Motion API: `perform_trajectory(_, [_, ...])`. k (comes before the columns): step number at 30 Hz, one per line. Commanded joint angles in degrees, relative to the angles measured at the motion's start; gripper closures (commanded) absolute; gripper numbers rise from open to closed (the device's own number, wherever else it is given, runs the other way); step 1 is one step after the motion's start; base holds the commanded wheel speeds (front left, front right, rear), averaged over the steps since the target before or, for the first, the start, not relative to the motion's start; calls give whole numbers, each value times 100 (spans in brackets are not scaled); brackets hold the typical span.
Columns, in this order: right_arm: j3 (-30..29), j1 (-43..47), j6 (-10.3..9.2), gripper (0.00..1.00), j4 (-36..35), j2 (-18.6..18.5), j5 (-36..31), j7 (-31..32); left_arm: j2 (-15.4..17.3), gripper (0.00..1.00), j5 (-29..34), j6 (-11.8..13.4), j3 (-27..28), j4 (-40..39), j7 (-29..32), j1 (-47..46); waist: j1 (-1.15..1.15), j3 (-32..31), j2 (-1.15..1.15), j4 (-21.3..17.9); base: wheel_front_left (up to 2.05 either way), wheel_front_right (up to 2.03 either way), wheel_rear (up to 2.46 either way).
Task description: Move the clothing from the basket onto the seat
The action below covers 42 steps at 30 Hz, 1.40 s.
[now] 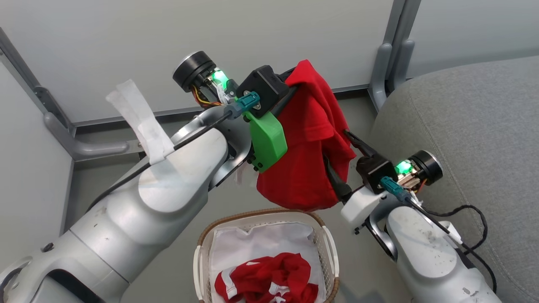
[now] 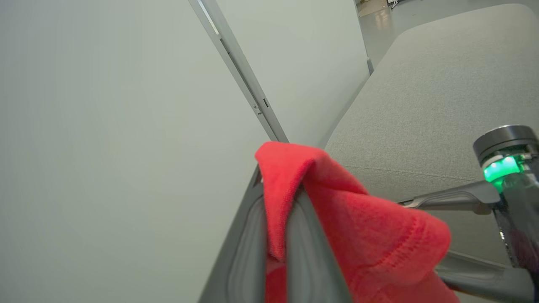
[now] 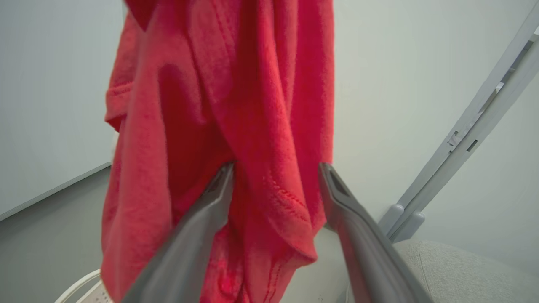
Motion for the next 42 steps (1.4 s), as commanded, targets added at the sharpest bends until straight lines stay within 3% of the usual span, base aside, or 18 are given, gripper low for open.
perform_trajectory(1, [99,-156,-6,0,183,-28,6,-12,-29,100,-66,-1,-24,-38,-40,-90,0,5,0,37,0,0,0])
perform_trajectory(8, [456,-748,-6,3,1184,-35,187,-12,-84,100,-99,-2,-116,-103,-87,-95,0,-12,0,135,0,0,0])
perform_trajectory(9, [485,-807,-6,40,1330,-34,203,-12,-92,100,-109,-3,-132,-109,-98,-88,0,-17,0,151,0,0,0])
perform_trajectory(11, [499,-936,-6,73,1576,-36,253,-12,-110,100,-127,-3,-162,-119,-113,-61,0,-25,0,188,0,0,0])
perform_trajectory(12, [494,-995,-6,100,1645,-31,299,-12,-114,100,-138,-3,-173,-132,-117,-40,0,-27,0,204,0,0,0])
perform_trajectory(21, [319,-934,-6,100,1617,-50,532,-12,83,100,-314,132,-49,-54,-267,253,0,-38,0,212,0,0,0])
perform_trajectory(24, [253,-870,-6,100,1483,-76,576,-12,174,76,-415,207,8,24,-343,424,0,-49,0,175,0,0,0])
perform_trajectory(25, [225,-848,-6,100,1438,-82,587,-12,194,63,-463,244,49,45,-388,483,0,-54,0,160,0,0,0])
perform_trajectory(26, [180,-827,-6,100,1367,-90,619,-13,195,38,-518,293,105,64,-458,574,0,-61,0,144,0,0,0])
perform_trajectory(27, [142,-809,-6,100,1312,-97,640,-12,187,0,-564,318,133,87,-500,662,0,-66,0,134,0,0,0])
perform_trajectory(34, [-171,-685,-6,100,884,-182,646,-13,137,0,-849,533,287,299,-930,1338,0,-91,0,77,0,0,0])
perform_trajectory(42, [-476,-602,-6,100,610,-343,577,-13,49,0,-922,576,360,478,-1210,1992,0,-66,0,56,0,0,0])
